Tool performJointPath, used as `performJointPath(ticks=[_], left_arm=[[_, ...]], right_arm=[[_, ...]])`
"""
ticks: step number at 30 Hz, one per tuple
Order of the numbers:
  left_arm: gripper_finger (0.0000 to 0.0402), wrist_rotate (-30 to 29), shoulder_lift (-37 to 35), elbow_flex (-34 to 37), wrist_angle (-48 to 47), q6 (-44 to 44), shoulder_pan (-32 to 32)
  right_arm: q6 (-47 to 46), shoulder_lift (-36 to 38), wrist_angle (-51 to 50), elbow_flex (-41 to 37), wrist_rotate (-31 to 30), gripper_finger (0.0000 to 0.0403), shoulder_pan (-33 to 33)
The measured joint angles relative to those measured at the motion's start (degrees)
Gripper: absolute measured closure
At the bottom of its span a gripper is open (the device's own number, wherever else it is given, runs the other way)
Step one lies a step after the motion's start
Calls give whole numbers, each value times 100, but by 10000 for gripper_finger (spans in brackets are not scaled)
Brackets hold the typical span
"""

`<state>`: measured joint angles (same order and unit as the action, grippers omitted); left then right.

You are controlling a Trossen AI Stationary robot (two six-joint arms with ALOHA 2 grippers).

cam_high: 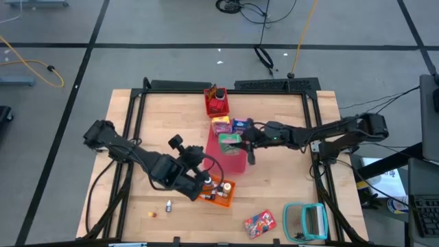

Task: Pick & Place Kitchen Items
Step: Put the green cereal box into the pink bin

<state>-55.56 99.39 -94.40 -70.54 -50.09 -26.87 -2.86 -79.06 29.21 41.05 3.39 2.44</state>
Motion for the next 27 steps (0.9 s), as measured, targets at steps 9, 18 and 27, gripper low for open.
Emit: performJointPath(ticks=[9,18,27], left_arm=[[394,11,0,774,1004,-201,-145],[394,-3,0,1033,1853,250,-138],[394,-7,0,1037,2123,398,-138]], right_arm=[[-15,528,1610,-1254,-654,350,30],[98,390,1756,-1542,-1106,349,192],[97,389,1941,-1830,-1109,349,363]])
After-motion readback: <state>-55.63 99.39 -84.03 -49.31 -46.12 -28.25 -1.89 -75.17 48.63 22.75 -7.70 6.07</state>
